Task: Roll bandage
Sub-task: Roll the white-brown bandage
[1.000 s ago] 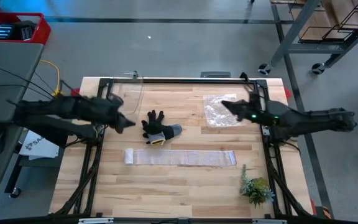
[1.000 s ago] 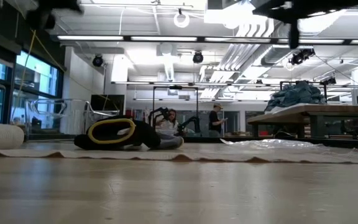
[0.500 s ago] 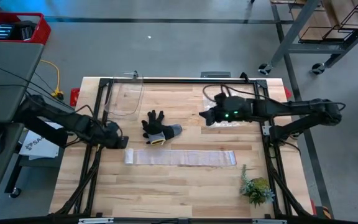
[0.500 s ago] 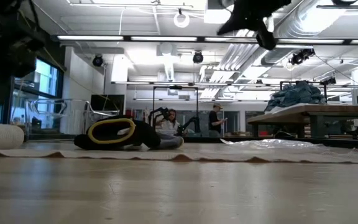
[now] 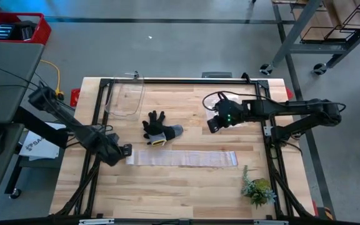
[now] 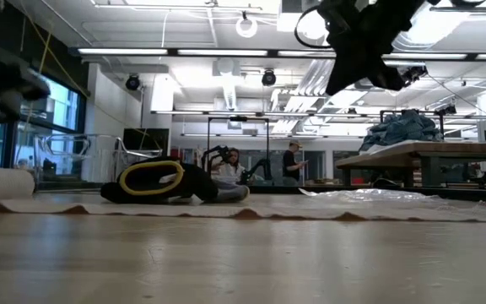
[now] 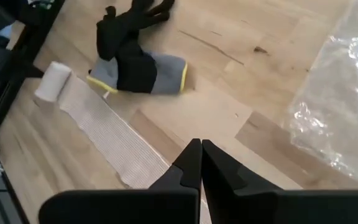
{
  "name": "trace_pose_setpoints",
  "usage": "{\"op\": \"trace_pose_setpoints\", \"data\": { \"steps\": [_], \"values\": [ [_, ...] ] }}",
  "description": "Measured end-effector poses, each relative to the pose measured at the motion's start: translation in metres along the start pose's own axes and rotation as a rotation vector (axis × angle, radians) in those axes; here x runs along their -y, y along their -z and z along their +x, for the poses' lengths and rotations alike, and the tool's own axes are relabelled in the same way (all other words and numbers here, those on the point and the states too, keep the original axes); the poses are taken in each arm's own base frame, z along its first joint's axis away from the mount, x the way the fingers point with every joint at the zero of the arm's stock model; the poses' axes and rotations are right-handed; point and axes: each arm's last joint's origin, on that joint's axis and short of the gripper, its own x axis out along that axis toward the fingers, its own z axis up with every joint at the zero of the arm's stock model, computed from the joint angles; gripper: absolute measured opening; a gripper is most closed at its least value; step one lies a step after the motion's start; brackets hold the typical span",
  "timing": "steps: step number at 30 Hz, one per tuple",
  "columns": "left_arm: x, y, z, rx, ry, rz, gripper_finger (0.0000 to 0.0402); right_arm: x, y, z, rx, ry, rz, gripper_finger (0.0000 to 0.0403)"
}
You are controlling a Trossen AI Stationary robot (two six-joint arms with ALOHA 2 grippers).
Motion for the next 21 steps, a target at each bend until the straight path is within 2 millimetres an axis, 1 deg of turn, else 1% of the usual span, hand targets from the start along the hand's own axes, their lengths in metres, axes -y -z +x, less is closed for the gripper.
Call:
{"op": "trace_pose_setpoints", "data": {
  "steps": [3,9,12,15,18,21],
  "values": [
    [0.008,0.002,0.004,-0.01,0.008,-0.025,0.0,0.001,-0.001,0.0,0.0,-0.005,-0.042,0.0],
    [0.013,0.002,0.012,-0.002,0.002,-0.064,0.0,0.001,-0.003,-0.001,-0.006,-0.023,-0.06,0.0],
    [0.018,0.002,0.011,-0.005,0.036,-0.065,0.0,0.0,-0.002,-0.001,-0.028,-0.045,-0.058,0.0],
    [0.021,0.003,0.006,0.007,0.057,-0.04,0.0,-0.006,0.0,0.001,-0.093,-0.138,-0.072,0.0],
    [0.019,0.0,0.001,0.038,0.021,-0.013,0.0,-0.019,0.005,0.016,-0.16,-0.241,-0.109,0.0],
    [0.018,-0.002,-0.003,0.043,0.016,-0.011,0.0,-0.036,0.007,0.044,-0.169,-0.36,-0.143,0.0]
  ]
}}
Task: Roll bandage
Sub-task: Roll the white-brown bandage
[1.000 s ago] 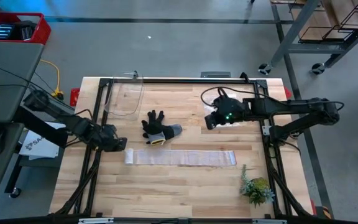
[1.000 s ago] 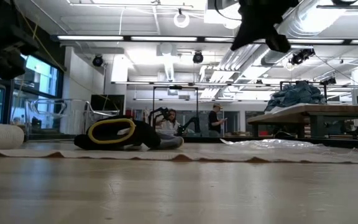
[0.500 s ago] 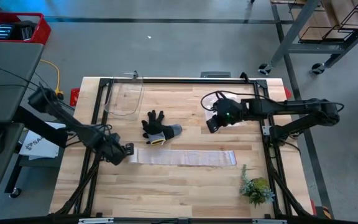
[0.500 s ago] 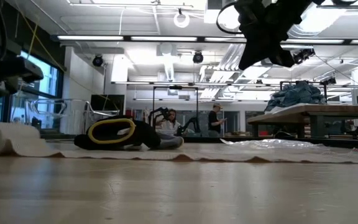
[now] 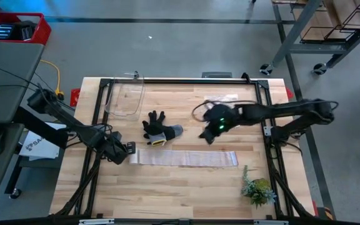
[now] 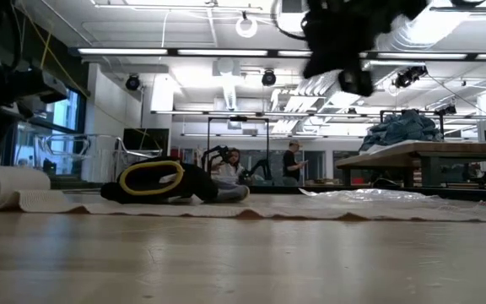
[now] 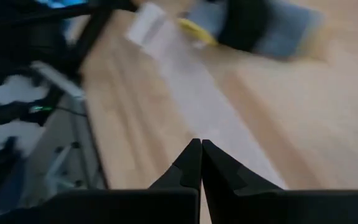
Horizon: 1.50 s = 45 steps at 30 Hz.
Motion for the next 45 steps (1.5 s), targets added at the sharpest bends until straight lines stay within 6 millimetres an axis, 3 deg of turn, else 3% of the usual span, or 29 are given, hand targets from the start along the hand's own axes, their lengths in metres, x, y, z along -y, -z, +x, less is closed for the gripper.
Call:
{"op": "trace_pose_setpoints", "data": {
  "steps": [6,9,14,19,24,33,45],
  "values": [
    [-0.002,-0.003,-0.009,-0.026,0.034,0.014,0.0,0.007,-0.01,0.075,-0.022,-0.022,-0.009,0.0],
    [-0.002,-0.004,-0.011,-0.044,0.042,0.03,0.0,0.007,-0.005,0.103,-0.091,-0.011,-0.012,0.0],
    [-0.004,-0.003,-0.011,-0.072,0.008,0.064,0.0,-0.011,0.012,0.132,-0.17,-0.028,-0.007,0.0],
    [-0.002,-0.002,-0.011,-0.084,0.028,0.085,0.0,-0.014,0.029,0.158,-0.178,0.087,0.119,0.0],
    [-0.002,-0.002,-0.011,-0.099,0.029,0.182,0.0,-0.02,0.028,0.17,-0.088,0.184,0.218,0.0],
    [0.0,0.0,-0.012,-0.126,0.047,0.265,0.0,-0.02,0.028,0.18,-0.15,0.32,0.251,0.0],
    [0.011,0.005,-0.011,-0.077,0.192,0.171,0.0,-0.006,0.04,0.165,-0.275,0.535,0.242,0.0]
  ]
}}
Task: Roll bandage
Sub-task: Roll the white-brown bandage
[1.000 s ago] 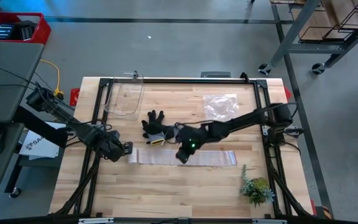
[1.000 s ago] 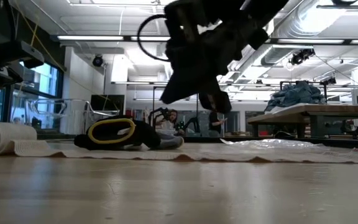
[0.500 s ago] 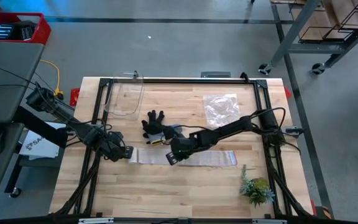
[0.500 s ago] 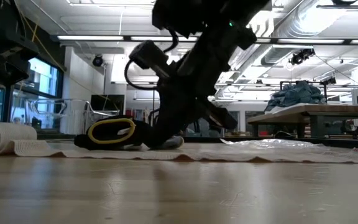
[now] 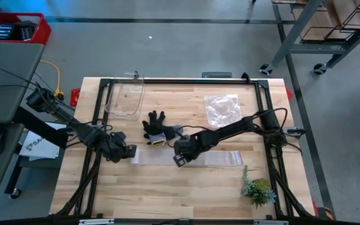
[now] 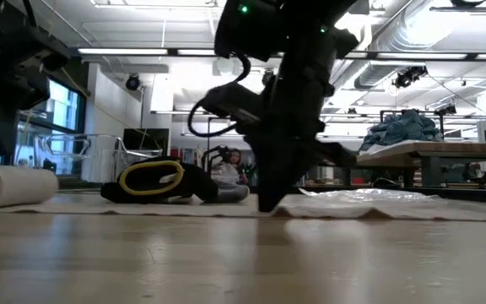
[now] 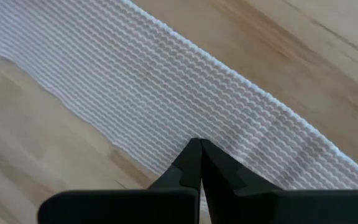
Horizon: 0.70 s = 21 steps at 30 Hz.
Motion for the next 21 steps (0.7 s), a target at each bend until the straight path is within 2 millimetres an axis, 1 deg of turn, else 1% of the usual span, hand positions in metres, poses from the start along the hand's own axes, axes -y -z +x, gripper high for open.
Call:
{"op": "trace_pose_setpoints", "data": {
  "steps": [4,13,17,21],
  "values": [
    [0.006,0.002,0.005,0.028,0.053,-0.03,0.0,0.006,0.003,-0.002,-0.029,0.06,-0.009,0.0],
    [0.018,0.002,0.028,0.056,0.063,-0.068,0.0,0.013,0.007,-0.003,-0.073,0.129,-0.032,0.0],
    [0.021,0.0,0.028,0.061,0.085,-0.02,0.0,0.014,0.007,-0.003,-0.078,0.132,-0.051,0.0],
    [0.018,0.0,0.019,0.064,0.094,0.021,0.0,0.014,0.007,-0.003,-0.085,0.138,-0.075,0.0]
  ]
}}
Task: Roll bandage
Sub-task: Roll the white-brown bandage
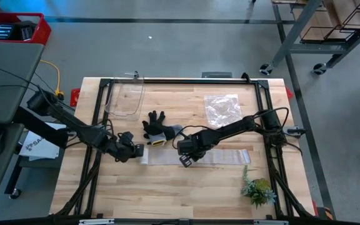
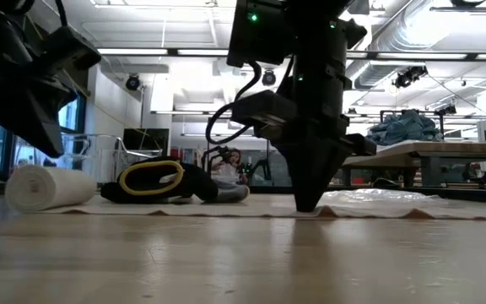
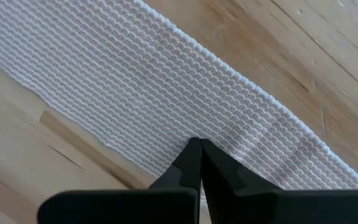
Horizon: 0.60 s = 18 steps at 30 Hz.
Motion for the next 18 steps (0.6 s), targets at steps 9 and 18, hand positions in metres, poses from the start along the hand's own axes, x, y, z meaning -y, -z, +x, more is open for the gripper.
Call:
{"op": "trace_pose_setpoints", "data": {
  "steps": [9,18],
  "values": [
    [-0.012,0.003,-0.015,0.031,-0.025,-0.04,0.0029,0.004,0.002,0.0,-0.026,0.036,-0.031,0.0],
    [-0.019,0.011,0.006,0.032,-0.165,-0.136,0.0076,0.002,0.001,0.001,-0.007,0.019,-0.04,0.0]
  ]
}}
